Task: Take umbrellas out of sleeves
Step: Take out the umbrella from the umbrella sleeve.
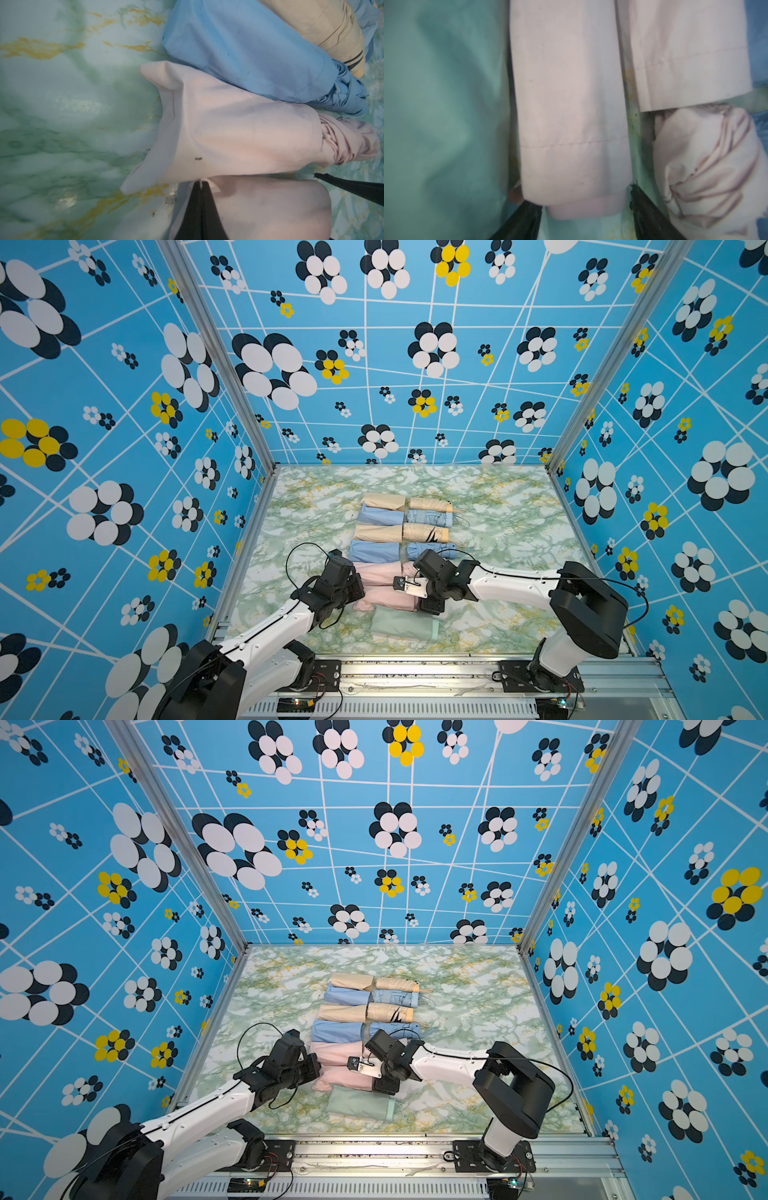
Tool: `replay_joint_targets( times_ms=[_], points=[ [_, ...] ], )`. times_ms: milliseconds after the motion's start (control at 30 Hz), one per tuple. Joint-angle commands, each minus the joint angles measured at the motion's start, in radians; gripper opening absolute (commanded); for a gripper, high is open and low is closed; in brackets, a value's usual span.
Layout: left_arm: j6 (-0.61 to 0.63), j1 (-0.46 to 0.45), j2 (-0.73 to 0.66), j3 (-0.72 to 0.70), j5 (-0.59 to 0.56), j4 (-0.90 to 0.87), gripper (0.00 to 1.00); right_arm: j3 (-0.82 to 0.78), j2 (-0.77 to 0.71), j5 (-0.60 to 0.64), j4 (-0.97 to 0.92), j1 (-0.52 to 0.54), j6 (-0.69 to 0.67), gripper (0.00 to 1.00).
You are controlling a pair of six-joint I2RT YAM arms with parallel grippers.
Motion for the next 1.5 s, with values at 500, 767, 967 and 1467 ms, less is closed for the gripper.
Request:
replay_joint_targets(
  times_ms=[500, 767, 967, 1467],
  points=[
    [0.001, 0.010, 0.004, -0.014, 0.011, 0.017, 0.00, 0.041, 0.030, 0.003, -0.009, 0.019, -0.030, 0.53],
    [0.012, 0.013, -0.001, -0.008, 0.005, 0.004, 0.00, 0.046, 0.029, 0.014, -0.018, 0.019, -0.046, 0.46],
    [0.025, 0.034, -0.017, -0.008, 0.001, -0.013, 0.00, 0.055, 0.029, 0.032, -0.043, 0.019, -0.069, 0.43],
    [0.060, 0.126, -0.069, -0.008, 0.023, -0.044, 0.00, 0.083, 0.041, 0.052, -0.121, 0.018, -0.098, 0.40]
  ],
)
